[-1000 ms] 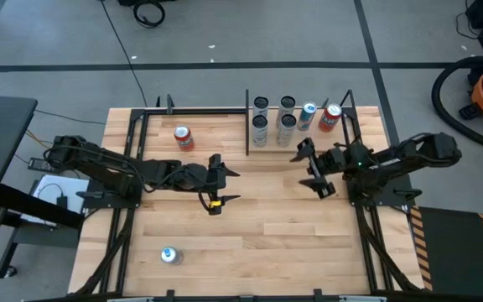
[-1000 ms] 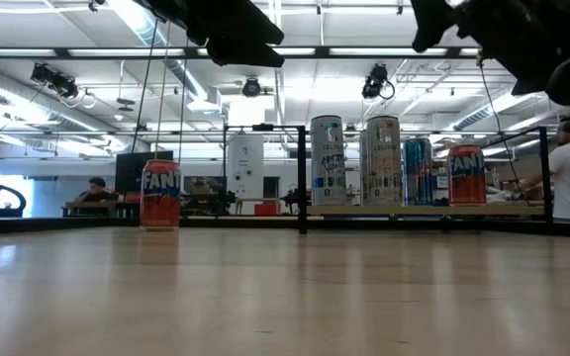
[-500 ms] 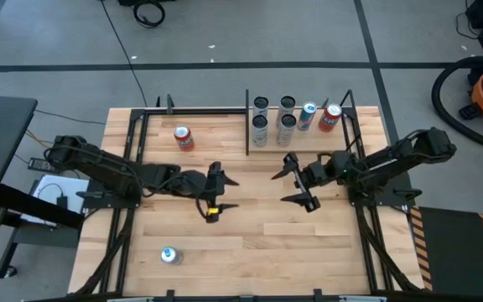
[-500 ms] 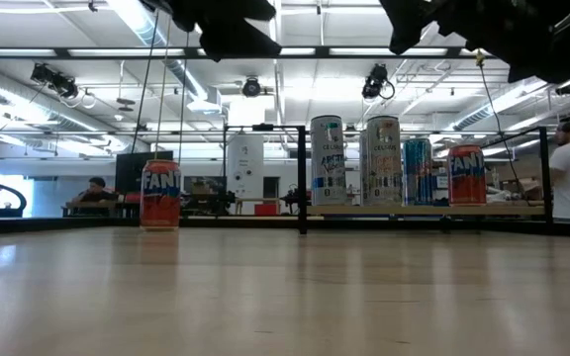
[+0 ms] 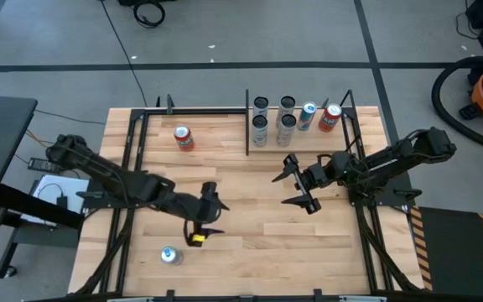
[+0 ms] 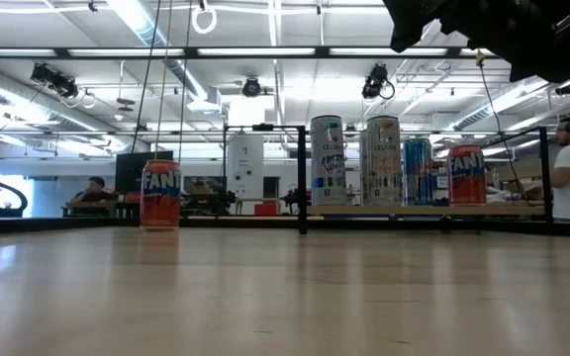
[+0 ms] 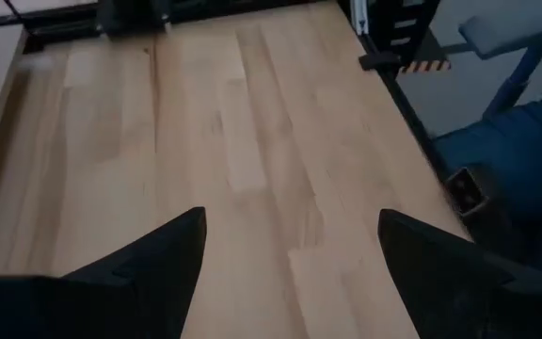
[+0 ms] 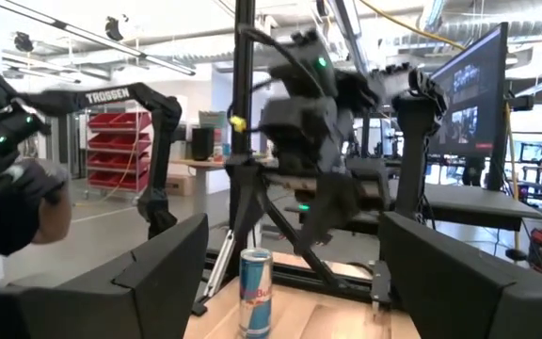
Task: Place canned beverage on shelf
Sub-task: Put the blue soda can on the shelf aligned with the other blue soda can
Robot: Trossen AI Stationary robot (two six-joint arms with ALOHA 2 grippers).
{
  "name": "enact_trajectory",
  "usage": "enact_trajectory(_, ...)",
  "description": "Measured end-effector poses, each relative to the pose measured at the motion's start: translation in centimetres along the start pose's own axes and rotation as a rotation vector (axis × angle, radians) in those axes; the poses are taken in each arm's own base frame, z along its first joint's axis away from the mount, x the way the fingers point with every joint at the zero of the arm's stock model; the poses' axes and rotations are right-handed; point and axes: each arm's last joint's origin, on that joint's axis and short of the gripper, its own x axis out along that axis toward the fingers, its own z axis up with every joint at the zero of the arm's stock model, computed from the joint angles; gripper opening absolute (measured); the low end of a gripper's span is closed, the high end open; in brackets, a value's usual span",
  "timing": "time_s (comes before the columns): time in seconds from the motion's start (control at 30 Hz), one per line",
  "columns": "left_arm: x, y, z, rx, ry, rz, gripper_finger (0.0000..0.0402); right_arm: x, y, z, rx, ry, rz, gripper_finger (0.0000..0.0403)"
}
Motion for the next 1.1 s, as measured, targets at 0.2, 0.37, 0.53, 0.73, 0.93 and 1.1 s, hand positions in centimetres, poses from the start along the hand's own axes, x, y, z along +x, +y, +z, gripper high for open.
enact_trajectory(0.2,-2.6,-1.3,0.7,-0.007,0.125,0.048,0.0316,0.0,0.0,0.0,0.000,0.000,0.001,0.0320)
enact_trajectory(0.37,-4.5,-2.2,-0.2,-0.139,0.209,0.123,0.0316,0.0,0.0,-0.2,0.039,0.019,0.002,0.0320)
enact_trajectory(0.53,-6.2,-3.5,-1.4,-0.298,0.247,0.180,0.0316,0.0,0.1,-0.5,0.085,0.046,0.006,0.0320)
enact_trajectory(0.73,-8.0,-6.3,-2.6,-0.434,0.269,0.136,0.0316,0.3,1.3,-0.5,0.086,0.045,0.057,0.0320)
enact_trajectory(0.93,-10.1,-9.6,-4.0,-0.510,0.308,0.040,0.0316,0.5,2.5,-0.4,0.097,0.039,0.076,0.0320)
enact_trajectory(1.1,-11.8,-11.5,-5.2,-0.587,0.315,0.016,0.0316,0.7,3.1,-0.4,0.104,0.036,0.063,0.0320)
